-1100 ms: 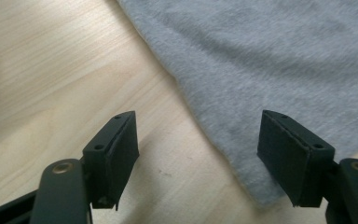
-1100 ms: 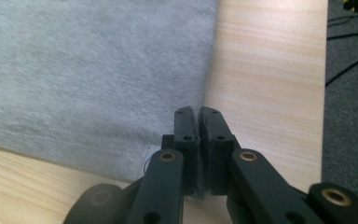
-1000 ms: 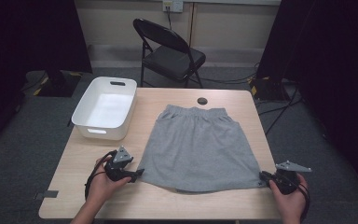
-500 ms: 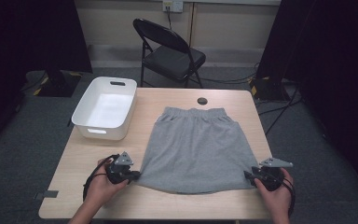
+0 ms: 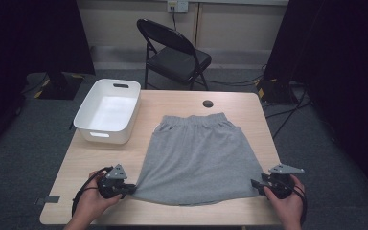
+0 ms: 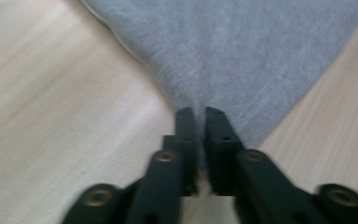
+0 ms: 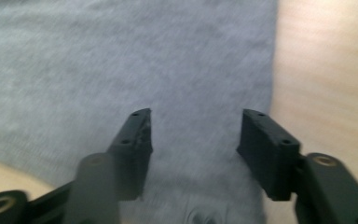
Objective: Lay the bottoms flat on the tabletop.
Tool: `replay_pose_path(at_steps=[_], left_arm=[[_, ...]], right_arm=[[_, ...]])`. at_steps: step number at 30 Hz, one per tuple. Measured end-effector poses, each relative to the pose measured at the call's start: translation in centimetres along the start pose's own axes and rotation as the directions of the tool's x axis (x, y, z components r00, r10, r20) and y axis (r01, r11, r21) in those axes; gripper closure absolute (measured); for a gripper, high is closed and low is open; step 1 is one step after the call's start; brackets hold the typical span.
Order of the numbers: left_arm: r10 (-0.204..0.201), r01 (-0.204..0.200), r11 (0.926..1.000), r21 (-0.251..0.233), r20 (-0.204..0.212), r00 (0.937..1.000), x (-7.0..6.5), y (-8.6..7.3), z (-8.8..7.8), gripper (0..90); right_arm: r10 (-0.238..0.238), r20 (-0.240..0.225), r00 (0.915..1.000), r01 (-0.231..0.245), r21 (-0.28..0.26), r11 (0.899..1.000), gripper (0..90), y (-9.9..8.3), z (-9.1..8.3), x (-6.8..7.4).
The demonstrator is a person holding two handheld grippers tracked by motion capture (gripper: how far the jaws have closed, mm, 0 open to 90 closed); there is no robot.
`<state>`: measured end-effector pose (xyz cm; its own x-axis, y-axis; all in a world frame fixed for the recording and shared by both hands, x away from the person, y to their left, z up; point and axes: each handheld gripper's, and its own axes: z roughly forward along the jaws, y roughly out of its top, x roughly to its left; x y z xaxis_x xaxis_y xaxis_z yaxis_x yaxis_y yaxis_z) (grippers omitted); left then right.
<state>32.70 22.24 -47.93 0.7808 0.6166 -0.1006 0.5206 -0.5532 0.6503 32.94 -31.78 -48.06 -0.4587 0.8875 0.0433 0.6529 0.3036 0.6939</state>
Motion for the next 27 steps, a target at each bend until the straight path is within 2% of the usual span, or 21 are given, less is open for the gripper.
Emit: replay_pose_path(at_steps=[1,2,3,4,5,6,7,9,11,14,16,17,18,21,23,27], left_arm=[[0.007,-0.007,0.9996,-0.027,-0.026,0.9996,0.3,0.2,0.0,64.6],[0.010,-0.011,0.9991,-0.041,-0.037,0.9993,0.4,0.4,0.0,58.2],[-0.001,-0.001,0.9987,-0.052,-0.041,0.9992,0.6,0.7,0.0,61.8],[-0.015,0.011,0.9978,-0.066,-0.060,0.9981,0.9,1.1,0.3,58.9],[-0.025,0.019,0.9969,-0.077,-0.072,0.9971,1.1,1.4,0.5,52.2],[-0.034,0.024,0.9941,-0.106,-0.096,0.9948,1.6,1.9,1.0,47.6],[-0.064,0.050,0.9902,-0.130,-0.106,0.9923,2.0,2.2,1.5,44.6],[-0.104,0.086,0.9830,-0.162,-0.109,0.9886,2.7,2.8,2.5,43.8],[-0.092,0.070,0.9860,-0.152,-0.146,0.9849,3.2,3.4,3.7,43.6],[-0.114,0.088,0.9855,-0.145,-0.182,0.9766,3.4,3.8,5.1,43.8],[-0.128,0.100,0.9829,-0.155,-0.187,0.9739,3.4,4.0,5.5,45.7],[-0.126,0.099,0.9844,-0.146,-0.192,0.9732,3.3,4.2,5.6,47.5],[-0.128,0.103,0.9852,-0.138,-0.189,0.9737,3.2,4.3,5.5,52.0],[-0.112,0.095,0.9899,-0.105,-0.164,0.9802,2.7,4.7,5.4,73.1],[-0.123,0.109,0.9901,-0.088,-0.164,0.9789,2.5,4.8,5.3,84.3],[-0.172,0.159,0.9830,-0.091,-0.156,0.9727,2.8,4.5,4.9,85.2]], right_arm=[[-0.005,0.023,0.9997,0.005,-0.008,1.000,42.4,0.4,0.1,0.0],[-0.001,0.032,0.9995,0.001,-0.016,1.000,42.3,0.6,0.2,0.1],[0.001,0.030,0.9996,-0.001,-0.024,1.000,42.0,0.8,0.4,0.1],[-0.004,0.031,0.9995,0.005,-0.029,1.000,41.5,1.0,0.6,0.1],[-0.017,0.051,0.9986,0.019,-0.034,0.999,40.7,1.3,0.9,0.0],[-0.021,0.058,0.9981,0.023,-0.034,0.999,39.8,1.5,1.2,0.0],[-0.020,0.059,0.9981,0.022,-0.040,0.999,39.6,1.7,1.6,-0.1],[-0.016,0.061,0.9980,0.018,-0.044,0.999,38.6,2.0,2.3,-0.3],[-0.019,0.068,0.9975,0.022,-0.046,0.999,36.5,2.2,3.0,-0.4],[-0.026,0.074,0.9969,0.030,-0.048,0.998,34.6,2.2,3.5,-0.5],[-0.021,0.066,0.9976,0.024,-0.048,0.999,32.7,2.1,3.6,-0.5],[-0.021,0.065,0.9976,0.024,-0.049,0.999,32.1,2.1,3.6,-0.5],[-0.025,0.067,0.9974,0.028,-0.047,0.998,31.6,2.1,3.6,-0.5],[-0.025,0.070,0.9972,0.028,-0.043,0.999,29.8,1.9,3.6,-0.5],[-0.026,0.067,0.9974,0.029,-0.042,0.999,29.1,1.8,3.5,-0.5],[-0.019,0.063,0.9978,0.021,-0.030,0.999,28.3,1.6,3.4,-0.5]])
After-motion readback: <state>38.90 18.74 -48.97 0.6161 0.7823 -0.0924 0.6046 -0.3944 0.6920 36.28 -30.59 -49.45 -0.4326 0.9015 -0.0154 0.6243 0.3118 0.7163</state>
